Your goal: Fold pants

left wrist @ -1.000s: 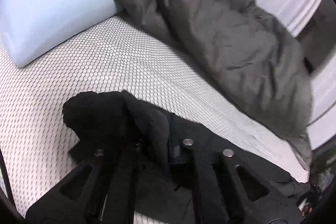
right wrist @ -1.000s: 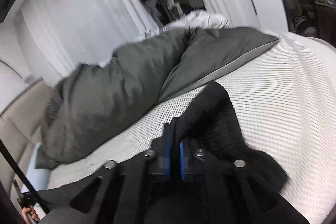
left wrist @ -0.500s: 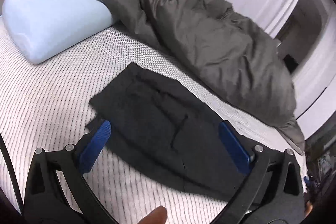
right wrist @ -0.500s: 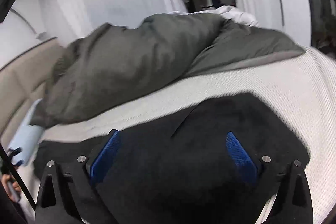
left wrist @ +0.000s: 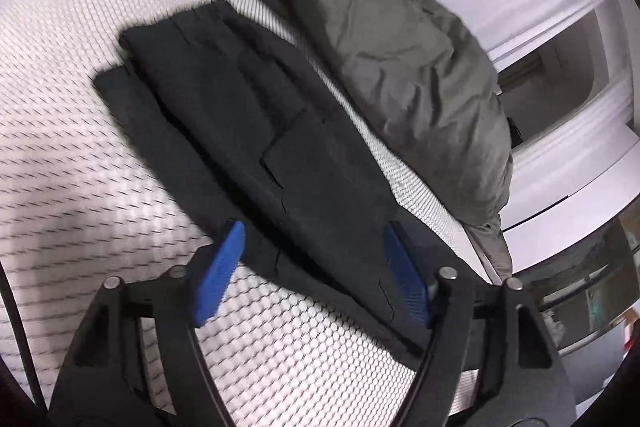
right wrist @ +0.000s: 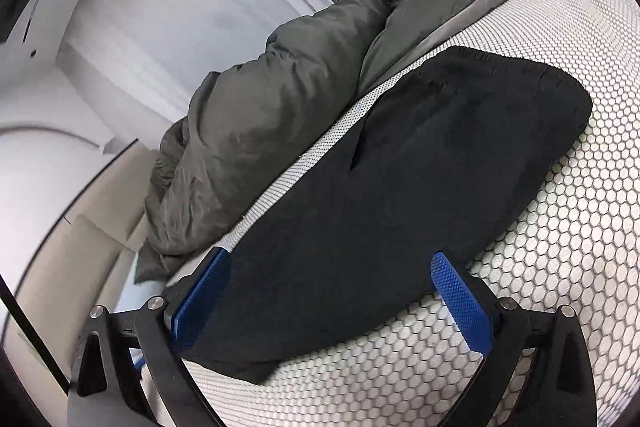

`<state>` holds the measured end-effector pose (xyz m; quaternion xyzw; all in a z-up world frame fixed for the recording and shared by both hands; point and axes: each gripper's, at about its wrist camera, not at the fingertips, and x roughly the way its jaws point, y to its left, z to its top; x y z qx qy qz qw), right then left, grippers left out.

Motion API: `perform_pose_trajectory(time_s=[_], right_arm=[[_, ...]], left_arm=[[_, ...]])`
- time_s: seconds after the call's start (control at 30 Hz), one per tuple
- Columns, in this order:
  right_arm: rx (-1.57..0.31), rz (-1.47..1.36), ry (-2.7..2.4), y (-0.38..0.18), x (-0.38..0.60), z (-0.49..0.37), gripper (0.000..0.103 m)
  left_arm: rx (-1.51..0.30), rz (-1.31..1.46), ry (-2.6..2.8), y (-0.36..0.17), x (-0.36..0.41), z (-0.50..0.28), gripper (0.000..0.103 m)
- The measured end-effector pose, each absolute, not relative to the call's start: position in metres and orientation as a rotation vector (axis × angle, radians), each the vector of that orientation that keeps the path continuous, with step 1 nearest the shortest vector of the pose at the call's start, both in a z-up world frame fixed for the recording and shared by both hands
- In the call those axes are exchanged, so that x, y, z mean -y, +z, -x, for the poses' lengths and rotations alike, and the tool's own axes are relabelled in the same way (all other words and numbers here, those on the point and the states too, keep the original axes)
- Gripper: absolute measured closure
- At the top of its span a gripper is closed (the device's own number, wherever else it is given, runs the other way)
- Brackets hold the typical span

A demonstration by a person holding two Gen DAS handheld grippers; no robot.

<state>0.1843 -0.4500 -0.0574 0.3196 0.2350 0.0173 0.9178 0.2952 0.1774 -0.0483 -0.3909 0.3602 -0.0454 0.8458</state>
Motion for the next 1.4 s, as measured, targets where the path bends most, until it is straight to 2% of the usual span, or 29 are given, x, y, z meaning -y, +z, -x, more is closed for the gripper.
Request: perform_pose_trajectory(time_s=[0.1, 0.17, 0.2, 0.23, 0.4, 0.5, 0.7, 0.8, 0.87, 0.9, 0.93, 1.37, 1.4], right_arm=[[-0.491, -0.647, 0.038, -0.065, 0.453, -0.189, 0.001], [-0.501, -0.642, 0.013, -0.070, 0.459, -0.197, 0.001], [-0.508, -0.642, 0.003, -0.074, 0.461, -0.200, 0.001], [-0.514, -0.642, -0.008, -0.077, 0.464, -0.202, 0.001], [-0.527, -0.626, -0.040, -0.085, 0.474, -0.209, 0.001], [-0.524, -0.615, -0.046, -0.086, 0.478, -0.209, 0.001], [-0.541, -0.582, -0.067, -0.087, 0.477, -0.212, 0.001], [-0.529, -0.588, -0.058, -0.086, 0.478, -0.209, 0.001], [-0.514, -0.603, -0.058, -0.086, 0.481, -0.206, 0.001], [-0.509, -0.608, -0.056, -0.086, 0.483, -0.204, 0.001], [-0.502, -0.617, -0.053, -0.086, 0.485, -0.202, 0.001], [-0.483, -0.647, -0.040, -0.084, 0.488, -0.195, 0.001], [-0.485, -0.646, -0.043, -0.083, 0.489, -0.194, 0.001]], left_arm=[[-0.786, 0.856, -0.085, -0.070, -0.170, -0.316, 0.045], [-0.792, 0.869, -0.074, -0.085, -0.165, -0.325, 0.066], [-0.799, 0.858, -0.066, -0.090, -0.162, -0.329, 0.081], [-0.802, 0.842, -0.049, -0.095, -0.160, -0.332, 0.089], [-0.689, 0.842, -0.064, -0.077, -0.168, -0.306, 0.098], [-0.668, 0.796, -0.062, -0.066, -0.170, -0.295, 0.098], [-0.797, 0.788, 0.001, -0.092, -0.175, -0.304, 0.098], [-0.749, 0.808, 0.051, -0.081, -0.185, -0.291, 0.087], [-0.700, 0.831, 0.116, -0.077, -0.199, -0.278, 0.073], [-0.693, 0.854, 0.155, -0.078, -0.206, -0.274, 0.059], [-0.703, 0.885, 0.181, -0.083, -0.214, -0.273, 0.055], [-0.699, 0.973, 0.173, -0.100, -0.219, -0.306, 0.054], [-0.681, 0.980, 0.183, -0.101, -0.219, -0.307, 0.065]])
